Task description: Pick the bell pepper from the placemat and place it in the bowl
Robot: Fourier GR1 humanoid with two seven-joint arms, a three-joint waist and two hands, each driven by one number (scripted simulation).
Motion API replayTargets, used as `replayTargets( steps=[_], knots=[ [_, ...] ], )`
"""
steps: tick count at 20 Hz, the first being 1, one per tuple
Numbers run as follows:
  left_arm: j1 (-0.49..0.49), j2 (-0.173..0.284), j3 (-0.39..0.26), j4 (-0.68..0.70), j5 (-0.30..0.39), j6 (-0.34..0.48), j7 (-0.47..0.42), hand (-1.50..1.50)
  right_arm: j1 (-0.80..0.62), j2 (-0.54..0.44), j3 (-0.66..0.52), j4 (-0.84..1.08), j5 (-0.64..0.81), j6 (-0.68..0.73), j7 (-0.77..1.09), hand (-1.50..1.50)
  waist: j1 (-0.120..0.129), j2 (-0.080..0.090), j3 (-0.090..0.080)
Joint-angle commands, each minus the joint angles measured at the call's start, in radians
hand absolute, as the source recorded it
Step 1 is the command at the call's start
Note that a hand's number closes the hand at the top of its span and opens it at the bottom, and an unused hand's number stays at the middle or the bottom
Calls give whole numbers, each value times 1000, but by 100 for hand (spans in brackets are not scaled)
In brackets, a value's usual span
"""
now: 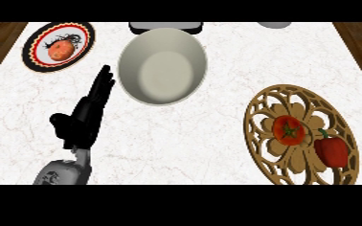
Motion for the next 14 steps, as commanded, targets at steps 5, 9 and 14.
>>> replayTargets(
  steps=[5, 9, 14],
  knots=[
    [-45, 1, 78, 38, 16, -63, 10, 0, 19, 135, -1, -26, 32, 33, -11, -150, -1, 1, 0],
    [-65, -17, 90, 42, 0, -56, 36, 0, -66, 151, -8, 78, 46, 41, -19, -150, 2, 1, 0],
    [-49, -102, 25, 122, -83, -14, -61, 0, -30, 170, -54, 152, 35, 75, -113, -150, -1, 1, 0]
  ],
)
